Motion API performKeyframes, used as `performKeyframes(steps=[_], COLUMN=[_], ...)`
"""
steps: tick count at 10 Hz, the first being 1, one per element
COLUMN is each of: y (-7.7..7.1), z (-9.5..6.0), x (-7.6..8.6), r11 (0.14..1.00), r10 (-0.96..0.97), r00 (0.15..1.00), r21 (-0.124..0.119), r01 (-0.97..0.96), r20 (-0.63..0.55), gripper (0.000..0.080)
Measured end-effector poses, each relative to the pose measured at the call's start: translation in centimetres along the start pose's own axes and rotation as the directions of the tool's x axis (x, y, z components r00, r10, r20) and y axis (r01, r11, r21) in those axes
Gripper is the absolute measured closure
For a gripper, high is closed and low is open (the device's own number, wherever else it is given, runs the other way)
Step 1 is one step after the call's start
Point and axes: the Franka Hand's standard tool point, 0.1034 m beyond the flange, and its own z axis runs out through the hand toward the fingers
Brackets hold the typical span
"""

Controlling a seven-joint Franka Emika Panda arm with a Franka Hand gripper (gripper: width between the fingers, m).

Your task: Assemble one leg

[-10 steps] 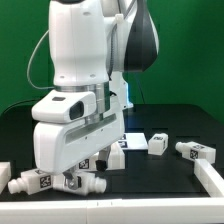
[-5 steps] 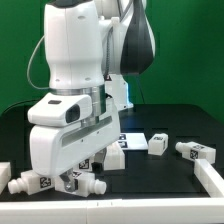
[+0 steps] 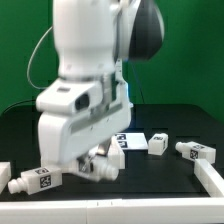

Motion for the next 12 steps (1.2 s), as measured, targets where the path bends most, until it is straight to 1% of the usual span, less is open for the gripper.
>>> performKeyframes(steps=[1,2,3,4,5,6,7,8,9,12], y=[0.0,-0.1,-0.4,-0.8,-0.9,-0.9,-1.2,-1.4,-1.4,-1.5], z=[-1.1,-2.3,-3.5,-3.8,-3.9,-3.3,-2.4,-1.6,-1.6,-1.4], x=[-0.4,-2.0,-4.8,-8.1,-11.6,-15.1,-17.7,-18.4,-18.2,-18.3], r11=[1.0,0.999,0.999,0.999,0.997,0.998,0.999,0.998,0.999,0.999], r10=[0.003,-0.027,-0.033,-0.033,-0.051,-0.026,0.015,0.032,0.027,0.03], r00=[1.0,1.0,0.999,0.999,0.999,1.0,1.0,0.999,0.999,0.999], r21=[-0.012,-0.017,-0.028,-0.039,-0.052,-0.057,-0.052,-0.049,-0.048,-0.044], r01=[-0.003,0.027,0.033,0.034,0.052,0.026,-0.014,-0.031,-0.026,-0.029], r20=[-0.002,0.002,0.005,0.009,0.011,0.014,0.019,0.021,0.021,0.022], gripper=[0.0515,0.0515,0.0515,0.0515,0.0515,0.0515,0.0515,0.0514,0.0514,0.0514])
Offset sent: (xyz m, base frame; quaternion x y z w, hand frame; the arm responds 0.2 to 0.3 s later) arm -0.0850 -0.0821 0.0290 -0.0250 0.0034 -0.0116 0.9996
